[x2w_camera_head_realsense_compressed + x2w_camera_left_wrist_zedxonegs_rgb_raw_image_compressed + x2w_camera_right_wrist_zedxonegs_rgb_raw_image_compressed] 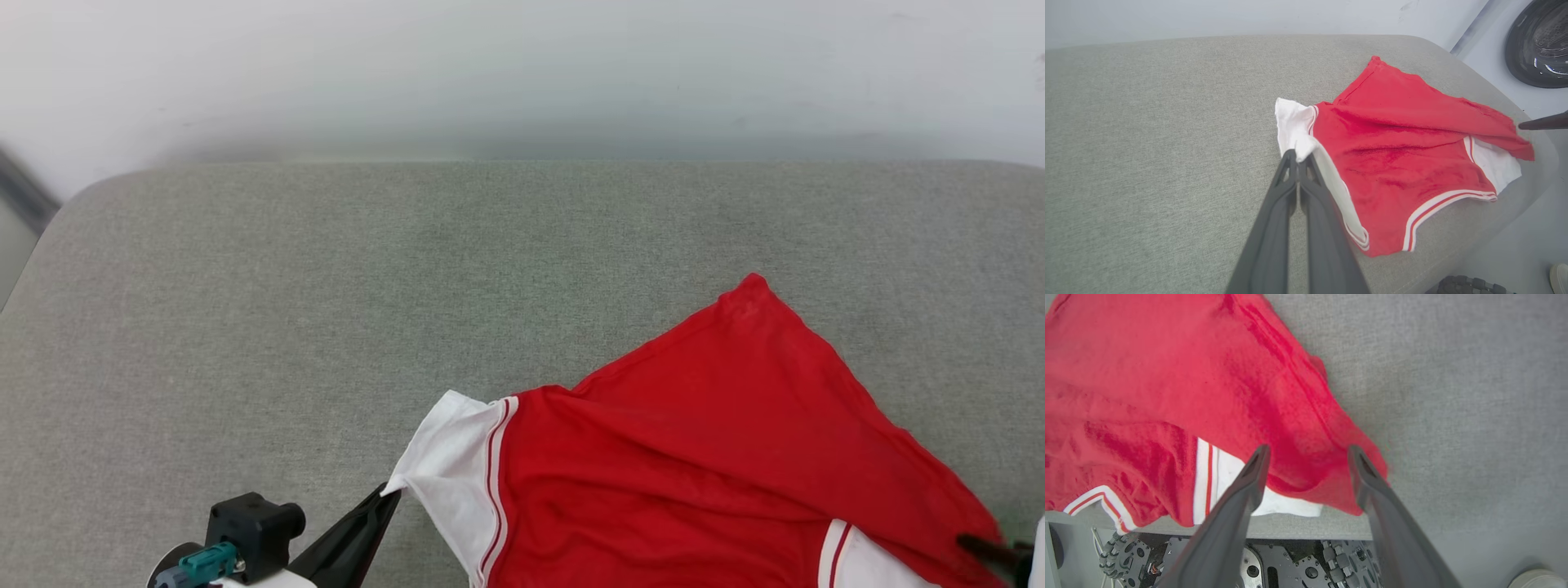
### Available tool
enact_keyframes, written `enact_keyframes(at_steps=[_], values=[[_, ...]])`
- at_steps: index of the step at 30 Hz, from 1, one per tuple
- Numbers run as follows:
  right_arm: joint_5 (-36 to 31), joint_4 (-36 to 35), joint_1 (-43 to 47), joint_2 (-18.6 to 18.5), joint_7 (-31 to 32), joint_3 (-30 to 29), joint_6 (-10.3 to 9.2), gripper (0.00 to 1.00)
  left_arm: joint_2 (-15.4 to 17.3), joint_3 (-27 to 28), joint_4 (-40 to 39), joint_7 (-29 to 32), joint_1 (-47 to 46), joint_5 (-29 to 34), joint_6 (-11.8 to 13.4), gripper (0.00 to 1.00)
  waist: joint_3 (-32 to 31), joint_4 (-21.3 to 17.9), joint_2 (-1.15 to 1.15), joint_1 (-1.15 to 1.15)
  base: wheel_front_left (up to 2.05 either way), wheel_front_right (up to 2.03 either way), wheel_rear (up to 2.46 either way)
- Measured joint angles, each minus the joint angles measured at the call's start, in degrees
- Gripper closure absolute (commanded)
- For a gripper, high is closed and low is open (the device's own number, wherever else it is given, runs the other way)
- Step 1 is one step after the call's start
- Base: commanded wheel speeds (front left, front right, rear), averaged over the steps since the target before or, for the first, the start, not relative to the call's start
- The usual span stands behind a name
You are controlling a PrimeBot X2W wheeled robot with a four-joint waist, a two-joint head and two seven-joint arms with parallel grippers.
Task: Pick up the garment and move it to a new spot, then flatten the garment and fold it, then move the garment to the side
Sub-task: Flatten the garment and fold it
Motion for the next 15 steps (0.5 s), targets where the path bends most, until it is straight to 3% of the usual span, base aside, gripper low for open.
enact_keyframes(at_steps=[7,15], values=[[2.72,-3.77,-6.19,-3.48,0.03,3.37,0.0,0.0,0.32,-0.32,-1.7,0.25,-0.42,0.68,0.05,1.0,1.3,1.31,0.0,0.01,0.0,0.0,0.0],[1.36,-3.63,-18.66,-2.87,0.1,9.36,0.0,0.0,0.08,-1.35,-3.94,0.59,-3.34,2.52,-0.38,1.0,5.4,4.04,0.0,0.01,0.0,0.0,0.0]])
